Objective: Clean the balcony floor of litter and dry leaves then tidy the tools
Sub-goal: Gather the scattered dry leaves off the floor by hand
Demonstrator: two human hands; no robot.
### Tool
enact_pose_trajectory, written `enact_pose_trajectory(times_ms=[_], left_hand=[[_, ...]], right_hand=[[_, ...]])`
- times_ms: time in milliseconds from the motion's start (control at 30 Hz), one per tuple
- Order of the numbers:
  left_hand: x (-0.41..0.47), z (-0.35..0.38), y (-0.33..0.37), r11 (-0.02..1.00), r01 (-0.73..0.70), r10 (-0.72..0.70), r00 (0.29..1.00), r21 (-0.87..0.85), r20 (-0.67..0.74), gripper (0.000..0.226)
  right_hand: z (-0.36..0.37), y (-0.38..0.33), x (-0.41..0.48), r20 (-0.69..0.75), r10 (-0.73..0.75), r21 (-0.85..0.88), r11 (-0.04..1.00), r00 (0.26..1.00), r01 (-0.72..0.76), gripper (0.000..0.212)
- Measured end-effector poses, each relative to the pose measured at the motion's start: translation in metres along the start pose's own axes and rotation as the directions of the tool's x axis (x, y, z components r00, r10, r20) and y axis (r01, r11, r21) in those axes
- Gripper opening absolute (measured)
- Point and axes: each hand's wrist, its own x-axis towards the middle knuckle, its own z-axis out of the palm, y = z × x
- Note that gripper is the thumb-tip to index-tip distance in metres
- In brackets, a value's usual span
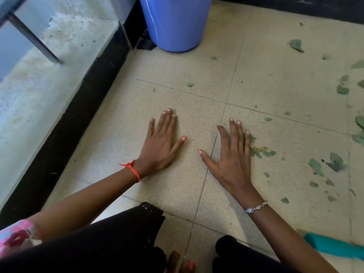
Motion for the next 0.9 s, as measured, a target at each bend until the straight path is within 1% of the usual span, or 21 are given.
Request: enact_pose_trajectory(times_ms=[67,100,133,200,233,267,300,333,400,467,500,567,600,633,700,800,900], left_hand=[[0.014,-0.007,-0.002,0.988,-0.143,0.143,0.990,-0.058,0.002,0.074],[0.024,-0.010,-0.005,0.985,-0.165,0.164,0.986,-0.052,-0.032,0.071],[0.034,-0.013,-0.010,0.991,-0.131,0.128,0.989,-0.038,-0.080,0.069],[0.055,-0.019,-0.019,0.997,0.066,-0.071,0.987,-0.034,-0.146,0.070],[0.064,-0.020,-0.022,0.985,0.168,-0.173,0.975,-0.049,-0.142,0.071],[0.072,-0.021,-0.024,0.970,0.234,-0.240,0.963,-0.058,-0.120,0.072],[0.077,-0.020,-0.024,0.964,0.263,-0.267,0.959,-0.046,-0.094,0.074],[0.081,-0.018,-0.023,0.965,0.260,-0.260,0.963,-0.016,-0.075,0.077],[0.087,-0.011,-0.015,0.979,0.200,-0.198,0.978,0.029,-0.057,0.082],[0.093,-0.004,0.001,0.995,0.094,-0.093,0.995,0.033,-0.037,0.083],[0.097,-0.002,0.009,1.000,0.010,-0.010,1.000,0.003,-0.019,0.083],[0.107,-0.003,0.022,0.981,-0.154,0.155,0.988,-0.121,-0.001,0.079],[0.114,-0.004,0.024,0.966,-0.190,0.190,0.982,-0.174,-0.017,0.076],[0.121,-0.006,0.025,0.960,-0.194,0.189,0.981,-0.200,-0.045,0.073],[0.138,-0.010,0.022,0.969,-0.161,0.150,0.986,-0.187,-0.072,0.071],[0.173,-0.016,0.020,0.982,-0.158,0.154,0.987,-0.102,-0.046,0.067],[0.209,-0.022,0.019,0.986,-0.136,0.137,0.991,-0.095,0.000,0.064]], right_hand=[[-0.001,0.000,0.000,-0.011,0.007,0.031,1.000,1.000,-0.007,0.076],[-0.002,0.000,0.000,-0.019,0.014,0.050,0.999,1.000,-0.013,0.075],[-0.002,0.000,0.000,-0.025,0.019,0.068,0.998,0.999,-0.018,0.073],[-0.002,0.001,0.000,-0.035,0.032,0.089,0.996,0.999,-0.028,0.072],[-0.002,0.001,-0.001,-0.038,0.038,0.090,0.995,0.999,-0.034,0.071],[-0.002,0.001,0.000,-0.039,0.042,0.085,0.996,0.998,-0.038,0.071],[-0.002,0.000,0.000,-0.038,0.043,0.076,0.996,0.998,-0.040,0.071],[-0.001,0.000,0.000,-0.035,0.042,0.063,0.997,0.999,-0.039,0.071],[0.000,0.001,0.001,-0.032,0.042,0.043,0.998,0.999,-0.041,0.071],[0.000,0.002,0.002,-0.033,0.053,0.048,0.998,0.998,-0.051,0.070],[0.000,0.002,0.002,-0.032,0.059,0.056,0.997,0.998,-0.058,0.069],[0.001,0.004,0.003,-0.033,0.076,0.070,0.995,0.997,-0.073,0.067],[0.001,0.005,0.004,-0.037,0.074,0.069,0.995,0.997,-0.072,0.066],[0.002,0.008,0.006,-0.039,0.069,0.061,0.996,0.997,-0.066,0.066],[0.002,0.015,0.009,-0.041,0.056,0.032,0.998,0.998,-0.055,0.066],[0.001,0.029,0.018,-0.043,0.070,-0.002,0.998,0.997,-0.070,0.066],[0.000,0.041,0.026,-0.064,0.097,-0.022,0.995,0.993,-0.098,0.065]])
